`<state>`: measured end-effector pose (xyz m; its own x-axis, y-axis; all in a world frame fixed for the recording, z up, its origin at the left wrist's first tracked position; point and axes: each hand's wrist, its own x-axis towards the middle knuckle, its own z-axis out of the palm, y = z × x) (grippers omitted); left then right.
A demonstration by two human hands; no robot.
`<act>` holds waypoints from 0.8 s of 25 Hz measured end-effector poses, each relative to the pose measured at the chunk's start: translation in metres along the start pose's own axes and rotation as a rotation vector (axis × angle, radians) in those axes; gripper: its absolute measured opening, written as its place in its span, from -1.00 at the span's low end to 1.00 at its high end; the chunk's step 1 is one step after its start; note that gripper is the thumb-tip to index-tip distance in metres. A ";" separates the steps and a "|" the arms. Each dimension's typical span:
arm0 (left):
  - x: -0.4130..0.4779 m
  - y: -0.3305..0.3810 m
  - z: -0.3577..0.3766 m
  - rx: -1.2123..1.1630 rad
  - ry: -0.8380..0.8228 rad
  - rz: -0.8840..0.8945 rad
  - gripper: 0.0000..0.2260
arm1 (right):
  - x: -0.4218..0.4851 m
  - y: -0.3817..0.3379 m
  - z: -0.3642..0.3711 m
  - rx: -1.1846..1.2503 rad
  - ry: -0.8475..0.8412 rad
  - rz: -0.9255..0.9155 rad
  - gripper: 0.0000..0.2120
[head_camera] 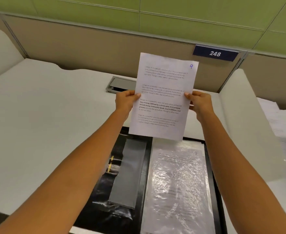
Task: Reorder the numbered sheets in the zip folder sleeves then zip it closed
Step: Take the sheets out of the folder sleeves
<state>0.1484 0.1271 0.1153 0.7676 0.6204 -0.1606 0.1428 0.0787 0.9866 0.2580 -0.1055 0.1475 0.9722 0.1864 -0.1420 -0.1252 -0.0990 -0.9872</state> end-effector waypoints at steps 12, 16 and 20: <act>-0.024 -0.069 -0.246 0.090 0.144 -0.266 -0.87 | -0.097 0.078 0.200 -0.079 -0.122 0.317 -0.85; -0.029 -0.089 -0.310 0.145 0.176 -0.313 -0.82 | -0.125 0.102 0.257 -0.064 -0.136 0.360 -0.91; -0.030 -0.107 -0.358 0.235 0.199 -0.329 -0.85 | -0.144 0.127 0.306 -0.108 -0.170 0.412 -0.90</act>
<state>-0.1140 0.3797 0.0243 0.5255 0.7320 -0.4337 0.5149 0.1321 0.8470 0.0415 0.1544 0.0199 0.7979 0.2674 -0.5403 -0.4647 -0.2982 -0.8338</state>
